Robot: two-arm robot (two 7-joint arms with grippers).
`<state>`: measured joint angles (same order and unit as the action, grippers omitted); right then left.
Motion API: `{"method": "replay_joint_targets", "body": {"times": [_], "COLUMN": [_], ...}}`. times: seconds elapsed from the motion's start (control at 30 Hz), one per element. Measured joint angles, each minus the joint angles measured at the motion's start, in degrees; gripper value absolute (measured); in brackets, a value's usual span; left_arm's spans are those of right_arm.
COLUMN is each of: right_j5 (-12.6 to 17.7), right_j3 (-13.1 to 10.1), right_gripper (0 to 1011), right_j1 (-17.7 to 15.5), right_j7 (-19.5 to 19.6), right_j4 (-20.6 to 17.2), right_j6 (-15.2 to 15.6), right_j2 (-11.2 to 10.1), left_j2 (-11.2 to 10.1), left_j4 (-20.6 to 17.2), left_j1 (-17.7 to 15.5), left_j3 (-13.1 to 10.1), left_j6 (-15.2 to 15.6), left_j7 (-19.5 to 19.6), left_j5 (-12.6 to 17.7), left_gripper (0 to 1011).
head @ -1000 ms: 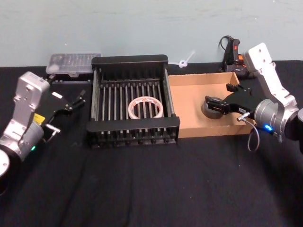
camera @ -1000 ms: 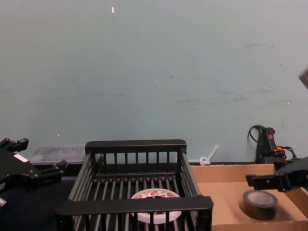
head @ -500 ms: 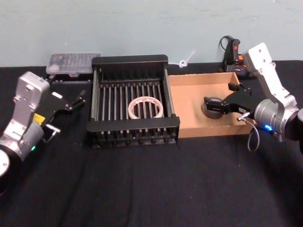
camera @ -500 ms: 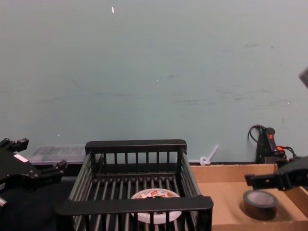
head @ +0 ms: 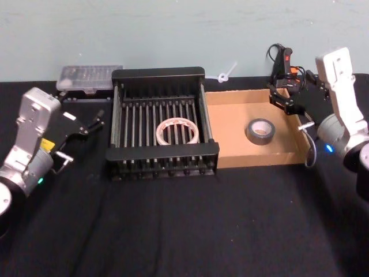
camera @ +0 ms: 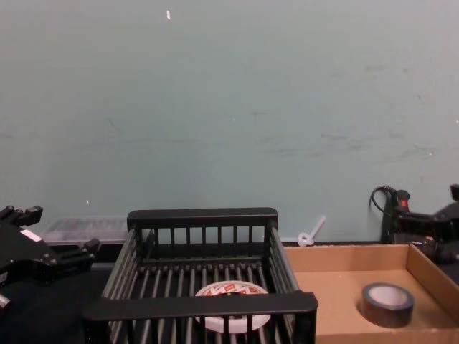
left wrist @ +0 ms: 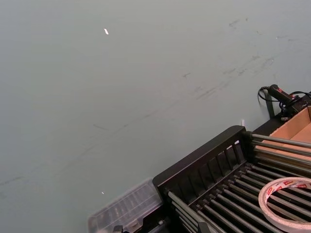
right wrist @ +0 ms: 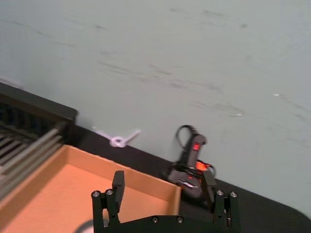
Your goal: Pick up the white tape and place it into the black box , Pick up the silver tape and place it into the brown box.
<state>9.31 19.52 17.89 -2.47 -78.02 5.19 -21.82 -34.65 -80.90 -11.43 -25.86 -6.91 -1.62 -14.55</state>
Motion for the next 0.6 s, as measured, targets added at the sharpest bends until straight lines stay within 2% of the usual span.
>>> {"method": "replay_joint_targets", "body": {"times": [0.1,0.2,0.43,0.6], "right_j5": [-3.16,-4.47,-5.57,-5.67], "right_j3": [-0.17,-0.64,-1.82,-2.83], "right_gripper": [1002,1002,1002,1003], "right_j1": [-0.65,-1.16,-1.94,-2.19], "right_j7": [3.19,4.88,6.02,6.13], "right_j4": [2.66,4.49,6.38,6.39], "right_j6": [-4.71,-6.77,-8.23,-8.27], "right_j2": [0.83,1.44,2.34,2.80], "left_j2": [0.01,0.01,0.00,0.00], "left_j4": [0.00,0.00,0.00,0.00], "left_j1": [0.00,0.00,0.00,0.00], "left_j3": [0.00,0.00,0.00,0.00], "left_j6": [0.00,0.00,0.00,0.00], "left_j7": [0.00,0.00,0.00,0.00], "left_j5": [0.00,0.00,0.00,0.00], "left_gripper": [1001,1002,1001,1001]}}
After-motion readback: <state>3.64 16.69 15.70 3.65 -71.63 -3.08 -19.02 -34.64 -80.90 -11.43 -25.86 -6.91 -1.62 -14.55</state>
